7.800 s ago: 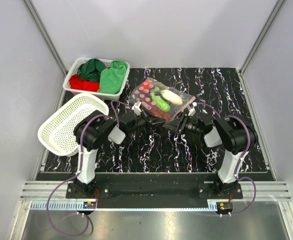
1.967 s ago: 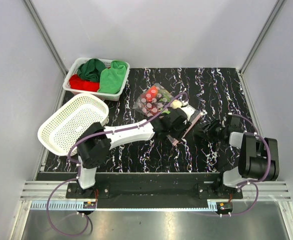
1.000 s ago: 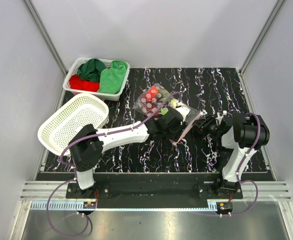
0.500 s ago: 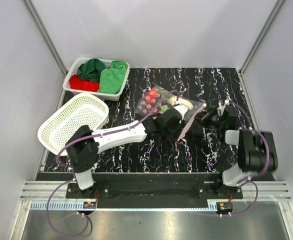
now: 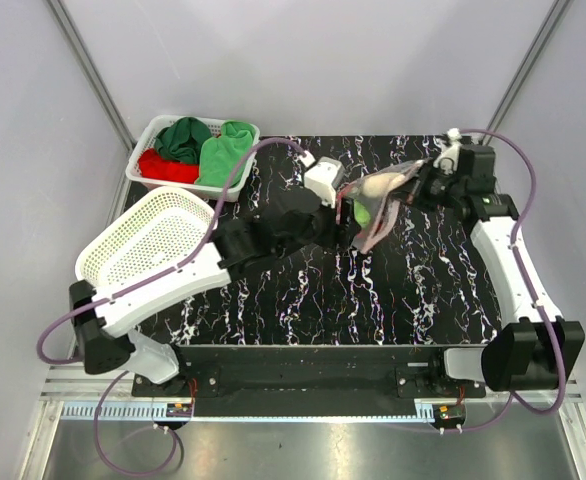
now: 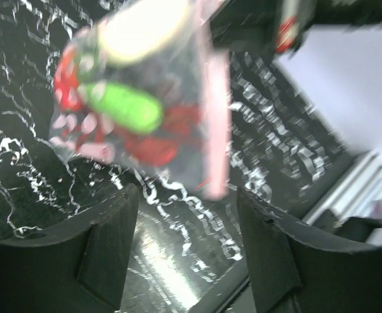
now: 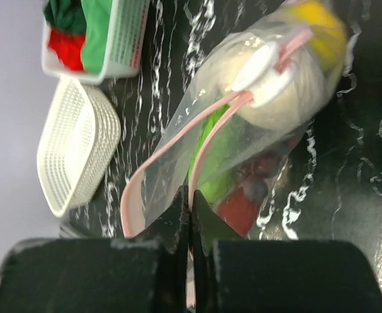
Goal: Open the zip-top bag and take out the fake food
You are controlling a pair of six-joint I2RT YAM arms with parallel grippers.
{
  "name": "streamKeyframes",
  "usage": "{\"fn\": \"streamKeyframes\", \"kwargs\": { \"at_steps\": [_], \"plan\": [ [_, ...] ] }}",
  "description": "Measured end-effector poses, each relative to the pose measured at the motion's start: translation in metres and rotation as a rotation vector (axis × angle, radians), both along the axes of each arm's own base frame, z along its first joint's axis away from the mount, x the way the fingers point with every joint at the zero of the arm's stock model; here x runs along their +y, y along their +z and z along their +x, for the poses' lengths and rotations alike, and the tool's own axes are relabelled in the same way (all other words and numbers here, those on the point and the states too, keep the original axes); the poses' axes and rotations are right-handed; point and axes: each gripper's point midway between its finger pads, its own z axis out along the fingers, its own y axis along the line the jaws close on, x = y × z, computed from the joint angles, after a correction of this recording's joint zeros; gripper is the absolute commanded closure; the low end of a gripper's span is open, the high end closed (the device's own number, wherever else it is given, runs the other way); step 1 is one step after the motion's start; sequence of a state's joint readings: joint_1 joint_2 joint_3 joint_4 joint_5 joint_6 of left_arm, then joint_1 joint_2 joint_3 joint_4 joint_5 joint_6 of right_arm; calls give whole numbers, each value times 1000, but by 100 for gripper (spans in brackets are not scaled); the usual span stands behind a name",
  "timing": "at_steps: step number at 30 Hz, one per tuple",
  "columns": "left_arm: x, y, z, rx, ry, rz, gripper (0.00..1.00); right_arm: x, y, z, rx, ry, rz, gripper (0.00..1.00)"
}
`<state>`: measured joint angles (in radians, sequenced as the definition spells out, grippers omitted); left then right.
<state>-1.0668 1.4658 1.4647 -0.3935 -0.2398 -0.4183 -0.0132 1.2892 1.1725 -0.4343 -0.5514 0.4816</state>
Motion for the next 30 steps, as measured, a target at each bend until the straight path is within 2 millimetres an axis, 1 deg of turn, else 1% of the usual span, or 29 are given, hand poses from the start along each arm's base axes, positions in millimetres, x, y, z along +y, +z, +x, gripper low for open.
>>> {"fn": "streamKeyframes", "kwargs": {
  "at_steps": [1, 2, 4, 5, 10, 12, 14, 16, 18, 20, 23, 25, 26, 27, 28, 29, 30],
  "plan": [
    [3, 9, -2, -4, 5, -26, 32, 9, 1, -4, 17, 30, -31, 100],
    [6, 18, -4, -5, 11, -53, 33, 20, 7, -7, 30, 69, -68, 100],
    [11, 30, -7, -8, 19, -91, 32, 32, 19, -8, 29, 112, -116, 100],
    [13, 35, -8, -6, 22, -108, 32, 32, 28, -7, 18, 115, -142, 100],
    [18, 51, -13, 1, 32, -169, 32, 15, 70, -14, -30, 69, -236, 100],
    [19, 54, -15, 4, 35, -189, 32, 12, 82, -19, -47, 75, -258, 100],
    [23, 55, -17, 6, 37, -204, 32, 11, 91, -24, -60, 90, -276, 100],
    [27, 57, -20, 7, 38, -219, 32, 10, 94, -28, -63, 119, -299, 100],
    [30, 58, -22, 8, 41, -232, 32, 13, 90, -28, -49, 153, -310, 100],
    [35, 56, -24, 10, 43, -236, 34, 19, 78, -24, -16, 194, -313, 100],
    [39, 48, -26, 14, 44, -229, 36, 40, 47, -22, 49, 270, -314, 100],
    [41, 41, -27, 18, 45, -218, 39, 61, 19, -31, 109, 345, -313, 100],
    [42, 37, -28, 22, 44, -211, 40, 72, 8, -38, 131, 384, -305, 100],
    [43, 34, -27, 26, 46, -206, 44, 81, 0, -43, 145, 414, -296, 100],
    [44, 30, -27, 31, 46, -200, 56, 88, -6, -48, 154, 440, -288, 100],
    [45, 27, -25, 39, 44, -196, 60, 97, -13, -54, 166, 472, -274, 100],
    [47, 23, -23, 50, 45, -195, 61, 101, -17, -57, 171, 488, -265, 100]
  ]
}}
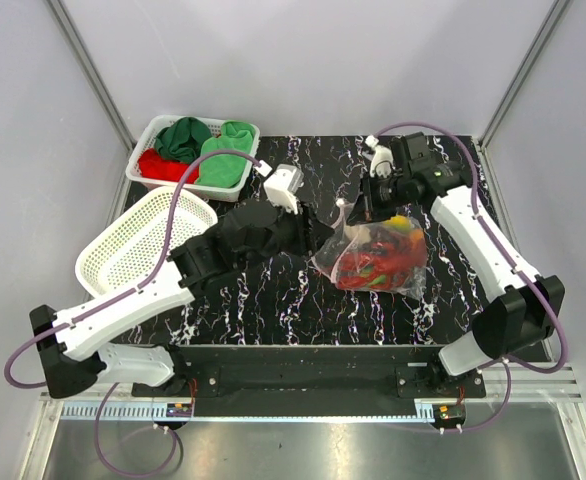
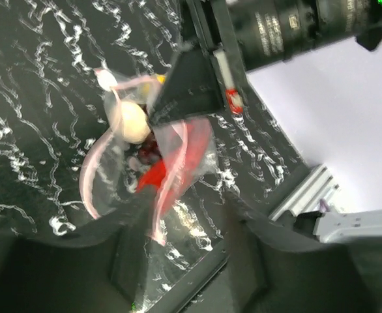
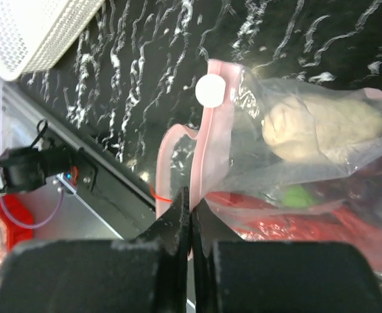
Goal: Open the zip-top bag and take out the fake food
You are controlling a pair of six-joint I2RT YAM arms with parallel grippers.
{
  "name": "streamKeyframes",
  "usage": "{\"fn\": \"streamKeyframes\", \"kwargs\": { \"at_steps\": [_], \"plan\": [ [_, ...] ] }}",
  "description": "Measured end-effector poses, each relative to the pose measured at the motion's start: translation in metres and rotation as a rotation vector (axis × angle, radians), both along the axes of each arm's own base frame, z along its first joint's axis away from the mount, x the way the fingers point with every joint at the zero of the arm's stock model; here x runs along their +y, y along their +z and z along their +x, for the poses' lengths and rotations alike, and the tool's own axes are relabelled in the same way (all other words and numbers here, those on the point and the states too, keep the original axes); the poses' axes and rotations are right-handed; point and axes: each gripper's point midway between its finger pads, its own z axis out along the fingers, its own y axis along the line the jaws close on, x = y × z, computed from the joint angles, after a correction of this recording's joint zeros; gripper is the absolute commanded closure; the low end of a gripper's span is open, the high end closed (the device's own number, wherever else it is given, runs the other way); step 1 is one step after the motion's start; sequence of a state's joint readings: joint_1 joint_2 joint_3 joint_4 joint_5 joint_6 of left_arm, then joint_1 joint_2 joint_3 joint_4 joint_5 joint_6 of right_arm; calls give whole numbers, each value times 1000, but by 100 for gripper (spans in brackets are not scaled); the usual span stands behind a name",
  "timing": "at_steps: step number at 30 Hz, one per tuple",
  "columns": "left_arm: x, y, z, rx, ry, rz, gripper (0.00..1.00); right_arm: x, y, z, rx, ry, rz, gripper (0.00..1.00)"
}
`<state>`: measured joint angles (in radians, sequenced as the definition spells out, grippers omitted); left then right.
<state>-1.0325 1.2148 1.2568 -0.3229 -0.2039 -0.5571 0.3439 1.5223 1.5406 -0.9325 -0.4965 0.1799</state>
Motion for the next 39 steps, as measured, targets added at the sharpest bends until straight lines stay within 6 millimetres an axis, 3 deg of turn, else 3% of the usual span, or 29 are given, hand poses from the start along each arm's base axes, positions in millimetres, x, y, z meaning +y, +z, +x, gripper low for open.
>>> {"fn": "streamKeyframes", "kwargs": {
  "at_steps": [3, 6, 13, 19, 27, 37, 39],
  "plan": [
    [10, -16, 12, 37, 7, 10, 58, 9, -9, -6, 19, 28, 29, 100],
    [17, -36, 19, 80, -7, 24, 57, 13, -5, -7, 12, 36, 57, 100],
    [-11, -69, 12, 140, -137, 34, 65, 22, 13, -11, -20, 65, 126, 100],
    [-23, -114, 16, 221, -156, 108, 52, 25, 22, -15, -38, 80, 155, 100],
    [-28, -127, 8, 256, -228, 99, 44, 29, 21, -22, -25, 104, 186, 100],
    [-37, -157, 0, 334, -294, 135, 59, 30, 21, -27, -16, 118, 206, 100],
    [-38, -157, -2, 336, -302, 134, 50, 30, 20, -27, -17, 119, 207, 100]
  ]
}}
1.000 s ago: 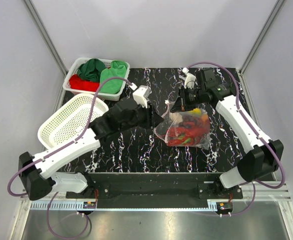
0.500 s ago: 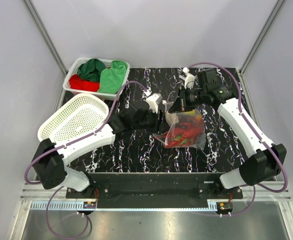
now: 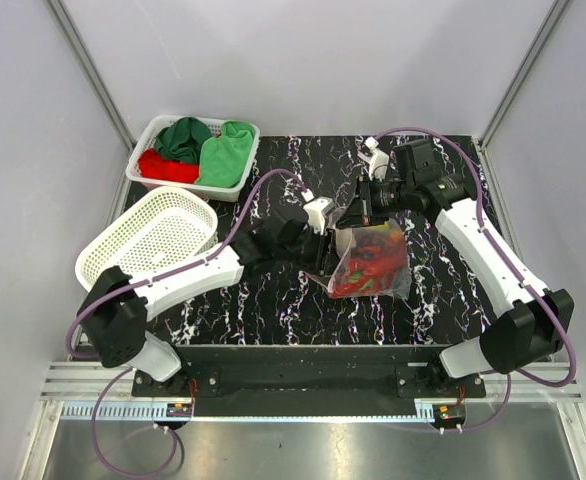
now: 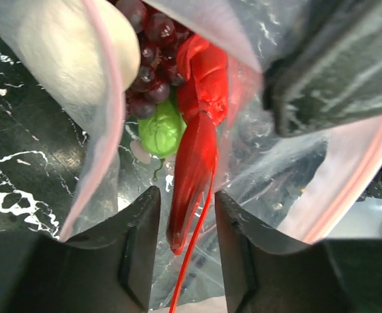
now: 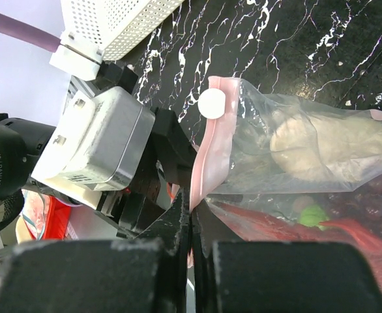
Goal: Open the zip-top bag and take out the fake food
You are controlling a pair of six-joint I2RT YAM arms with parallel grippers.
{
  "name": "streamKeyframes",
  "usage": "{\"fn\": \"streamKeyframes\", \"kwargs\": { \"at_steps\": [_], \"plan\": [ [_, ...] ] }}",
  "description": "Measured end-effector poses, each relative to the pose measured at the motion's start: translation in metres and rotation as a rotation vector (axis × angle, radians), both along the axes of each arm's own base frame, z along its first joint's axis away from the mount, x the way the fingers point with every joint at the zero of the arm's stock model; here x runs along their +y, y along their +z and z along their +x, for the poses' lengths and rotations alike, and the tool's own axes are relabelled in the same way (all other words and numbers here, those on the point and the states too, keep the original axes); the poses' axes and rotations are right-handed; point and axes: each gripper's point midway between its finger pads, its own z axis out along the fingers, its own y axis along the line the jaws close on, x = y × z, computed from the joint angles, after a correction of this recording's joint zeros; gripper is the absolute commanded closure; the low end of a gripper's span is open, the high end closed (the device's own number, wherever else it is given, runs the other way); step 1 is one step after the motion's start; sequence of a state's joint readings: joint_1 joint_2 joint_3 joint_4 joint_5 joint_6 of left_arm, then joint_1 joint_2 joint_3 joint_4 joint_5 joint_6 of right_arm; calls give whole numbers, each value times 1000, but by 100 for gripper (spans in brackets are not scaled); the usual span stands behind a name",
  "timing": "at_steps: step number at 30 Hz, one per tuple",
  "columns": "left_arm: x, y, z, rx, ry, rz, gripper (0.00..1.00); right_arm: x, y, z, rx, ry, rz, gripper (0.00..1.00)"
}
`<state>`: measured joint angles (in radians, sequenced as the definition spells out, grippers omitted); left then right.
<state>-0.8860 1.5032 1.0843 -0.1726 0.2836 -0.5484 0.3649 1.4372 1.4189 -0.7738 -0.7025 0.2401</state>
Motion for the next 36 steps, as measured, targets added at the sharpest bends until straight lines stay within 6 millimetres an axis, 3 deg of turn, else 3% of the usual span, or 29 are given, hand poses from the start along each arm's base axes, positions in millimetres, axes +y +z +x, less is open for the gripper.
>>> {"fn": "streamKeyframes", "kwargs": {
  "at_steps": [3, 5, 6, 8, 15, 20, 25, 29, 35, 36],
  "plan": [
    [-2, 0, -2, 5, -18, -11, 52, 0, 1, 0, -2, 0, 1, 100],
    [-6, -2, -4, 20, -34, -23, 70, 0, 0, -1, -2, 0, 1, 100],
    [-8, -3, -4, 29, -41, -31, 87, 0, 0, -1, -1, 1, 1, 100],
    [-11, -6, -6, 54, -56, -48, 100, -1, -2, -2, -1, 4, -1, 100],
    [-13, 1, -2, 94, -45, -98, 100, -3, -5, -8, -37, 12, 6, 100],
    [-6, 18, 24, 128, 51, -140, 100, -10, -13, -20, -64, 17, -5, 100],
    [0, 34, 42, 150, 114, -176, 100, -12, -8, -24, -120, 21, 3, 100],
    [1, 39, 44, 116, 114, -140, 100, -13, -4, -22, -143, 11, 2, 100],
    [2, 41, 32, 24, -2, -66, 100, -17, 3, -14, -148, -35, -19, 100],
    [1, 40, 30, 17, -14, -62, 94, -16, 6, -12, -155, -38, -19, 100]
  ]
}}
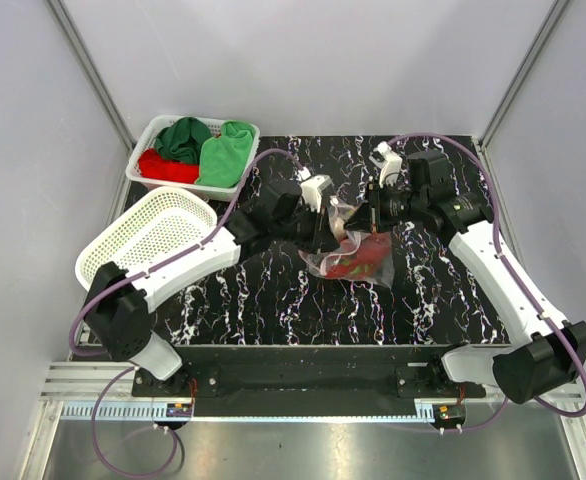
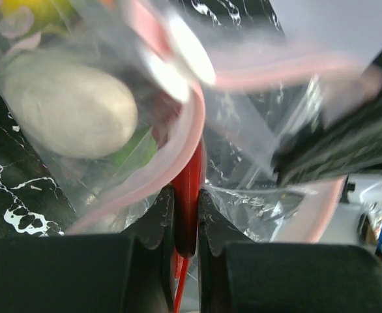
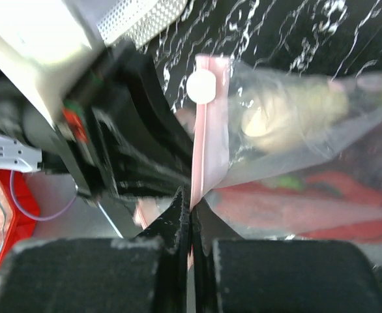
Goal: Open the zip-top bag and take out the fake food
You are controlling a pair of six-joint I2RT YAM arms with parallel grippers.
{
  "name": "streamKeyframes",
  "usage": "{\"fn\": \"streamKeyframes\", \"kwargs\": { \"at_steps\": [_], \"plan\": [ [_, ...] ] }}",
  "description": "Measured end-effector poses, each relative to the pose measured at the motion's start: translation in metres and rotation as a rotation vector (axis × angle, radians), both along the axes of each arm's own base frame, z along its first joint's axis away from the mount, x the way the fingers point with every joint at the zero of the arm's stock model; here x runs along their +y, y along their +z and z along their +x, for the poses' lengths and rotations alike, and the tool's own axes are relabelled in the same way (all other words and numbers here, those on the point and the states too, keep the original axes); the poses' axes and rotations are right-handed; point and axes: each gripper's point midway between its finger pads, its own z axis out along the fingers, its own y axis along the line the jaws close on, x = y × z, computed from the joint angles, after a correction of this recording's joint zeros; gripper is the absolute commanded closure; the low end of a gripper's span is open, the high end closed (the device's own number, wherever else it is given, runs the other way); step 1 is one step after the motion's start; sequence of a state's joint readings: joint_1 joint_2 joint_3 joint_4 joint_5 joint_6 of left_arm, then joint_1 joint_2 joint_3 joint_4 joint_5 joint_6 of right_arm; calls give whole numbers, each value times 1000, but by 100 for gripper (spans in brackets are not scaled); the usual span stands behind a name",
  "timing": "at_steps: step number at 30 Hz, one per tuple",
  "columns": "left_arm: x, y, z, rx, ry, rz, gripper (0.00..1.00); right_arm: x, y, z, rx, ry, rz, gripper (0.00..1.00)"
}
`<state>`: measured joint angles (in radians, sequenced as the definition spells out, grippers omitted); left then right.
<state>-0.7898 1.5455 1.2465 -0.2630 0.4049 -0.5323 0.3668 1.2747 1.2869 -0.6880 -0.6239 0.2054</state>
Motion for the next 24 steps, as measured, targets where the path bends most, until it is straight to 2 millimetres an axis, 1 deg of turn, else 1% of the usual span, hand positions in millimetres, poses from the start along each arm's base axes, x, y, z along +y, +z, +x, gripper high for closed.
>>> {"fn": "streamKeyframes", "kwargs": {
  "at_steps": [2, 3, 6, 7, 9, 12, 13, 14, 16, 18, 19, 20, 21, 22, 23, 24],
  "plan": [
    [0, -3, -5, -11, -22, 9, 80, 1, 8, 5, -20, -7, 2, 100],
    [1, -5, -7, -11, -26, 10, 67, 1, 9, 6, -25, -9, 3, 100],
    [3, -18, -16, 16, -31, 17, 57, 0, 8, 5, -13, -11, 0, 100],
    [5, -22, -18, 24, -30, 19, 52, 0, 7, 4, -10, -11, 0, 100],
    [9, -35, -23, 50, -22, 29, 48, 0, 5, 3, -3, -11, -3, 100],
    [15, -46, -29, 76, -13, 38, 48, 0, 2, 1, 8, -8, -6, 100],
    [16, -47, -30, 80, -12, 36, 50, 0, 2, 1, 11, -7, -6, 100],
    [16, -46, -31, 77, -13, 30, 54, 0, 2, 0, 12, -4, -5, 100],
    [15, -40, -32, 70, -14, 12, 58, 0, 2, 0, 13, -2, -3, 100],
    [14, -33, -32, 58, -16, -8, 70, 0, 2, 0, 13, -2, -3, 100],
    [14, -30, -32, 54, -17, -16, 78, 0, 2, 0, 14, -2, -3, 100],
    [13, -28, -32, 50, -18, -24, 83, 0, 1, 0, 15, -2, -3, 100],
    [13, -26, -32, 46, -20, -31, 93, 1, 1, -1, 16, 1, -1, 100],
    [12, -24, -32, 46, -20, -36, 98, 1, 0, -2, 20, 6, 1, 100],
    [12, -24, -32, 44, -23, -38, 100, 1, -1, -3, 24, 9, 2, 100],
    [12, -24, -32, 43, -26, -37, 100, 2, -2, -4, 28, 11, 3, 100]
  ]
}}
